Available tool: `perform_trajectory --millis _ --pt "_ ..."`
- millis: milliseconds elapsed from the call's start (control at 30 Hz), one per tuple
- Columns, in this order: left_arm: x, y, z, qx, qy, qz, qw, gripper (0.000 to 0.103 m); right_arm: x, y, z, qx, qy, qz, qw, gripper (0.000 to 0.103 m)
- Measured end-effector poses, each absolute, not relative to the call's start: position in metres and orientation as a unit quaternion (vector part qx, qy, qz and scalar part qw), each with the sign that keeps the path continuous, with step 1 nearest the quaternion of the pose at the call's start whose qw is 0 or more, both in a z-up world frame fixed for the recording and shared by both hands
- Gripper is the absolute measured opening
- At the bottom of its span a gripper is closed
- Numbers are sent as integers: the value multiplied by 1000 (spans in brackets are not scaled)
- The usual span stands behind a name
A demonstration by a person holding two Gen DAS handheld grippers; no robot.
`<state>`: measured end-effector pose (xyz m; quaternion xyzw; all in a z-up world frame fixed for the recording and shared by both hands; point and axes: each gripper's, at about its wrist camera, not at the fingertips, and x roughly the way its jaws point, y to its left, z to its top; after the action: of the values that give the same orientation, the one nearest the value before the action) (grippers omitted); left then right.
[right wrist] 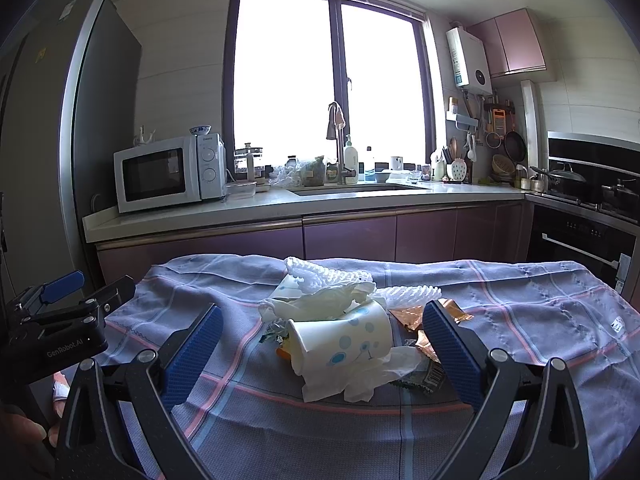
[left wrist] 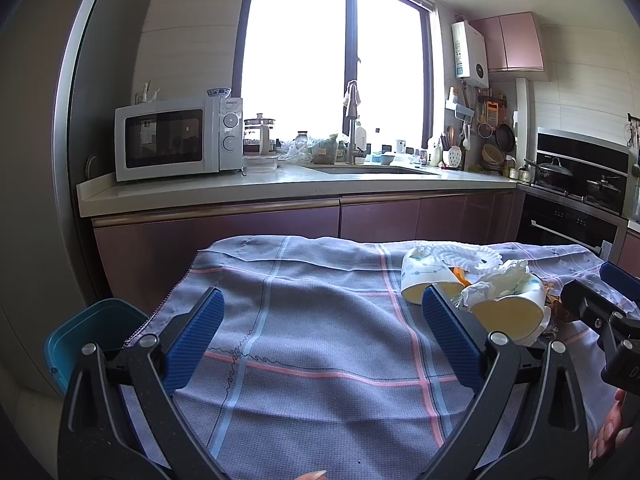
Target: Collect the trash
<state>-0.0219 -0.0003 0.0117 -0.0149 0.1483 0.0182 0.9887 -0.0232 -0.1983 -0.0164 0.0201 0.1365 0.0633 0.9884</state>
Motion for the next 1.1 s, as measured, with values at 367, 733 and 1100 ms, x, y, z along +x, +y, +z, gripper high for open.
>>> perform_trajectory --millis 367,733,1100 --pt "-22 -1 13 -12 150 21 988 97 -24 -199 -16 21 136 64 988 96" --pt "-23 -3 15 -8 146 20 989 97 -24 -199 -16 22 137 63 988 96" --pt "-18 -9 12 -4 146 16 989 97 -23 -200 -16 24 139 63 988 96"
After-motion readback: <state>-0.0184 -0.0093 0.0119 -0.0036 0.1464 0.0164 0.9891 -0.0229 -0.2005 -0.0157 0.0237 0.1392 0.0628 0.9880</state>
